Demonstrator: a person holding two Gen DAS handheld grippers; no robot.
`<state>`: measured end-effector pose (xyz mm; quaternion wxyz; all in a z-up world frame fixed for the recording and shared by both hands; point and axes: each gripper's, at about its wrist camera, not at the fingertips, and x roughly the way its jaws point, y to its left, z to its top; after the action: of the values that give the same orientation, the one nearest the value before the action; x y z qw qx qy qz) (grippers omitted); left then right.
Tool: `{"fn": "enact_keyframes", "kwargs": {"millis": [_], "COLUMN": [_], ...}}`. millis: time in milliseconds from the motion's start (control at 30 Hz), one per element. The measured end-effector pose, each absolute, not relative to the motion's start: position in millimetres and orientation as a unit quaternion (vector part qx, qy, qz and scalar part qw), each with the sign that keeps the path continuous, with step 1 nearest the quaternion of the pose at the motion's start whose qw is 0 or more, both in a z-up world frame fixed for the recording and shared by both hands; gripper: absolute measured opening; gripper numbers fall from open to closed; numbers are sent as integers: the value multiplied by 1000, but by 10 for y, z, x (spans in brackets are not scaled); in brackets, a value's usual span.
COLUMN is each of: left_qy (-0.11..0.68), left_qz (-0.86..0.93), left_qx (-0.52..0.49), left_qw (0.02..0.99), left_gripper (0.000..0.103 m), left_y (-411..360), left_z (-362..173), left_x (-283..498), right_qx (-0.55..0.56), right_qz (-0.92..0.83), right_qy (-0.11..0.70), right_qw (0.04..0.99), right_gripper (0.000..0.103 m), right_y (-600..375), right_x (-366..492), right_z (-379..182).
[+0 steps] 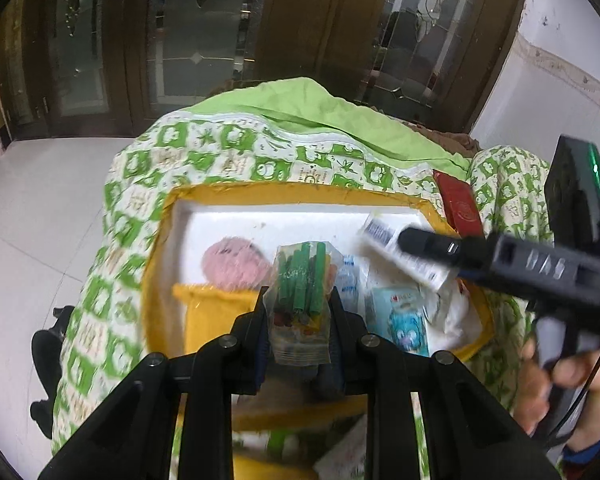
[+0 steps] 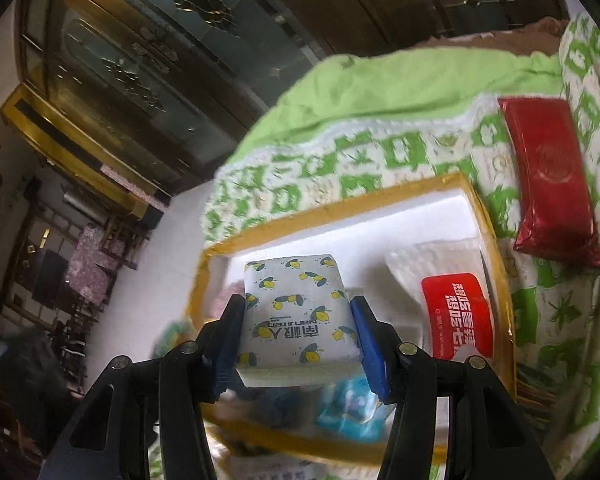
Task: Organize soft objects
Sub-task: 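Lower the straw bag and tissue pack into the tray, open both grippers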
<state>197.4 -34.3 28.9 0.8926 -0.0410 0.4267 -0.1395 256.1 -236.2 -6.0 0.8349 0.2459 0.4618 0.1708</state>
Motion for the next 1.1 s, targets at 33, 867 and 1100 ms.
{"fn": "enact_keyframes", "kwargs": {"millis": [33,867,1100], "left_qy": [429,461,454], "left_qz": [-140,-93,-92], "left_qx": [-39,-13,-11], "left_qw": [891,883,886], "left_gripper": [24,41,49], "left_y": [-364,-320,-331], "left_z": [262,-112,-42], "left_x": [2027,2375,2266], "right_qx": [243,159,163], "right_qz": [164,144,150], "right_qy": [466,433,423], "right_qw": [835,875,879], "right_gripper": [57,65,74], "right_y": [-2364,-2270,-2267], "right_x": [2585,2558,2454], "right_z": [-119,-175,-103]}}
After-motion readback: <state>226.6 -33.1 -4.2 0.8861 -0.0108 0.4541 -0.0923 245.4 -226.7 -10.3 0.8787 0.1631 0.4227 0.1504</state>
